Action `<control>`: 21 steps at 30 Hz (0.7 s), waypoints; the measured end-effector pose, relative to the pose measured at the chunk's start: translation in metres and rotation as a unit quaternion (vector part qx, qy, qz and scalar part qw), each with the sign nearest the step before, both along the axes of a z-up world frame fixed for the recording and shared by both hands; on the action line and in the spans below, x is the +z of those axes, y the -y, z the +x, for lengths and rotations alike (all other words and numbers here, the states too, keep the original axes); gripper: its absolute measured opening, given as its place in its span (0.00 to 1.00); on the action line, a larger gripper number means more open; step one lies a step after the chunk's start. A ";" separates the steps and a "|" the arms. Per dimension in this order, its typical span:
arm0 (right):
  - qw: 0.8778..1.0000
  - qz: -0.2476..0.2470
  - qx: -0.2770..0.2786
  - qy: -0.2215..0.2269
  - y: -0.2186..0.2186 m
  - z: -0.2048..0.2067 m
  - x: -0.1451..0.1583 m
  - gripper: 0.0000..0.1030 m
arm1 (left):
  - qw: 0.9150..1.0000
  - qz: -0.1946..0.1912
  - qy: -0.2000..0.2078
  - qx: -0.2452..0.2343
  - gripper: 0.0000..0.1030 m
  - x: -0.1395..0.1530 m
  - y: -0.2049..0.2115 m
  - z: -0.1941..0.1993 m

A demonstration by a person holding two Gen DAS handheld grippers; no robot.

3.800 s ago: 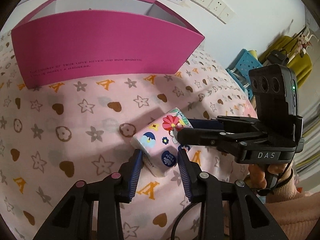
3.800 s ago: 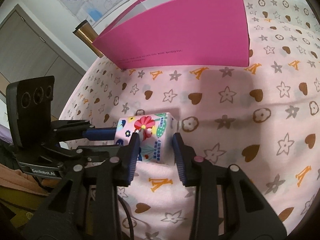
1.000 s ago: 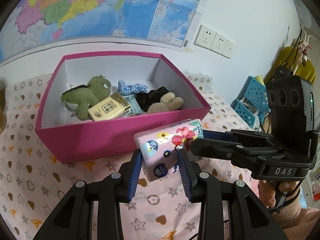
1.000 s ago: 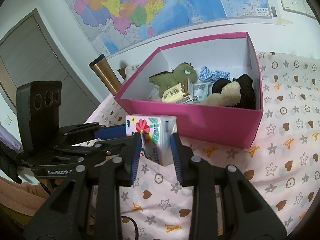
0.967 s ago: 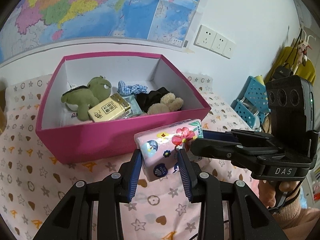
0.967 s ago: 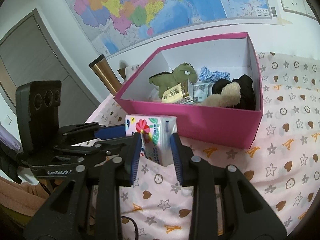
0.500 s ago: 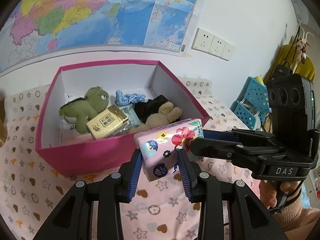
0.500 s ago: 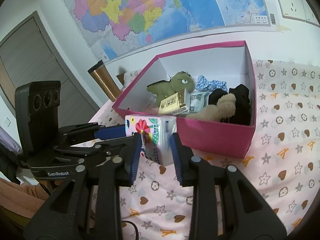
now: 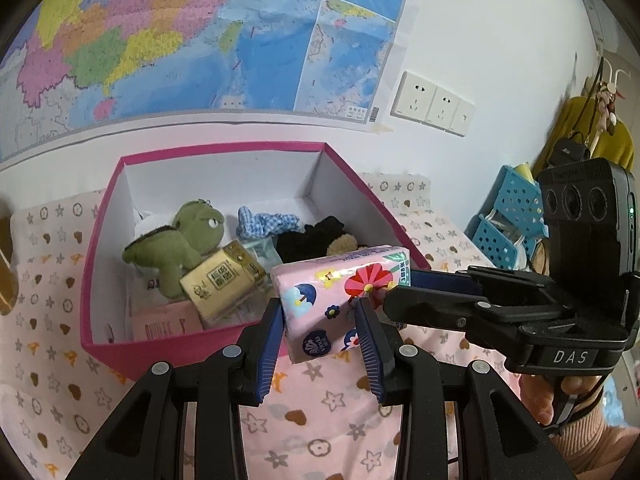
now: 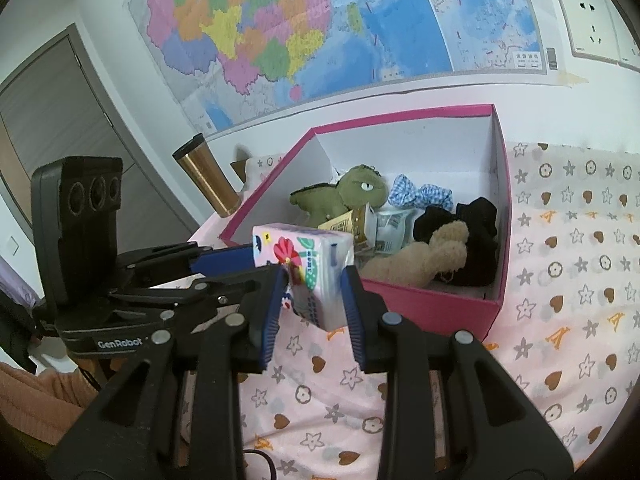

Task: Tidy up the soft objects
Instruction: 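Carry the floral tissue pack over the pink box with the right tool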

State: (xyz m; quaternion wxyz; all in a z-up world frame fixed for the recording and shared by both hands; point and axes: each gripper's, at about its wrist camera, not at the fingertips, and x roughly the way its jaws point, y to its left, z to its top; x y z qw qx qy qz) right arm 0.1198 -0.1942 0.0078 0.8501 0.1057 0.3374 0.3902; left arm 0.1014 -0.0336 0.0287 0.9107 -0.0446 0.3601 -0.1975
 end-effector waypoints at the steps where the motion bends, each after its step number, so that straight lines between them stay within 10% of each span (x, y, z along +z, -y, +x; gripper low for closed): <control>1: 1.000 0.000 0.000 0.000 0.000 0.001 0.000 0.33 | 1.000 0.001 0.001 0.001 0.35 0.000 0.000 0.001; 21: 1.000 -0.003 -0.006 0.000 -0.006 0.021 0.004 0.33 | 1.000 -0.003 0.003 0.005 0.35 0.004 -0.006 0.021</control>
